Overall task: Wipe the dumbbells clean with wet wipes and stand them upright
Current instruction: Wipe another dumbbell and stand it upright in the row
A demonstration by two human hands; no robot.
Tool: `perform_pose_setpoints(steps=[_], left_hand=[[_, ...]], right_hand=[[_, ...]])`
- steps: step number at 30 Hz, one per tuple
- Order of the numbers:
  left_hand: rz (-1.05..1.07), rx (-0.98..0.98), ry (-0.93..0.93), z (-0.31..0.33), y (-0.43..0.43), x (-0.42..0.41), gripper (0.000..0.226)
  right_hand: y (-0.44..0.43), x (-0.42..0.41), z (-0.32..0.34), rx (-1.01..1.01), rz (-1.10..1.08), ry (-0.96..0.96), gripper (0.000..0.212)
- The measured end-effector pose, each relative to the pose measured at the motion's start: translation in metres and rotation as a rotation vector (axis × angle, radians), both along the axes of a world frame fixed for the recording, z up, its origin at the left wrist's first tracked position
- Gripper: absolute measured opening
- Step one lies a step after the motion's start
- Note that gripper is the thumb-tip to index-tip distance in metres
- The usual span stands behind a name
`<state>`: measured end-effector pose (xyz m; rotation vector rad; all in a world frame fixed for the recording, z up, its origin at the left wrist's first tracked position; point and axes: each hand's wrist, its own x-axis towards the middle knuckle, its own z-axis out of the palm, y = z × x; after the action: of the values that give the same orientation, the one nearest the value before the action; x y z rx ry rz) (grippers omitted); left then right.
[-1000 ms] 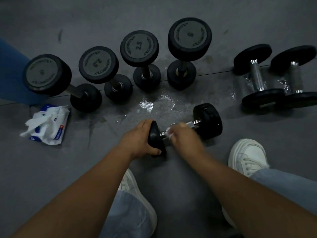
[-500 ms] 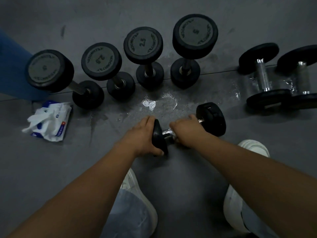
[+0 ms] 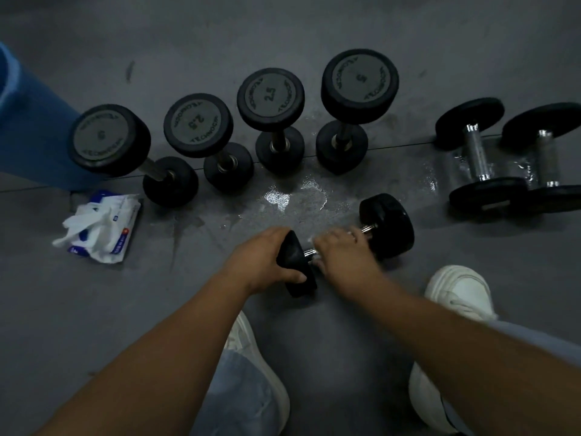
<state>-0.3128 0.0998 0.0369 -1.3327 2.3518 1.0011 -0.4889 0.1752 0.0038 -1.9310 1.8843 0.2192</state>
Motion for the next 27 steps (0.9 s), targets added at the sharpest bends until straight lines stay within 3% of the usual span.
perform_pose_setpoints(steps=[3,6,8,12,17,20,24,25,27], left_hand=[[0.001,-0.032,-0.014,0.001,0.006,0.0,0.091],[-0.014,-0.051,-0.022,-0.002,0.013,0.0,0.095],[-0.014,-0.054,-0.027,0.0,0.013,0.0,0.096],[-0.018,-0.031,-0.033,-0.001,0.008,-0.001,0.096],[0.003,0.016,-0.008,-0.004,0.0,0.0,0.093],[0.006,0.028,-0.009,-0.003,-0.001,-0.001,0.094],[0.021,0.044,0.012,-0.004,-0.003,0.0,0.095],[0.02,0.046,0.014,-0.004,-0.003,0.0,0.094],[0.015,0.044,0.015,-0.004,-0.004,0.0,0.094]], right_hand=[[0.007,0.007,0.0,-0.027,0.089,-0.066,0.047],[-0.005,-0.008,0.005,0.01,0.085,-0.072,0.035],[0.004,-0.002,0.006,-0.042,0.051,-0.087,0.034],[0.011,-0.012,0.004,-0.171,0.192,-0.031,0.023],[-0.004,-0.025,0.007,-0.238,-0.196,-0.037,0.013],[-0.001,-0.019,0.011,-0.094,-0.246,-0.178,0.017],[-0.01,-0.03,0.006,-0.22,-0.552,-0.334,0.008],[-0.006,-0.028,0.004,-0.216,-0.545,-0.306,0.012],[0.008,-0.018,-0.005,-0.204,-0.452,-0.166,0.04]])
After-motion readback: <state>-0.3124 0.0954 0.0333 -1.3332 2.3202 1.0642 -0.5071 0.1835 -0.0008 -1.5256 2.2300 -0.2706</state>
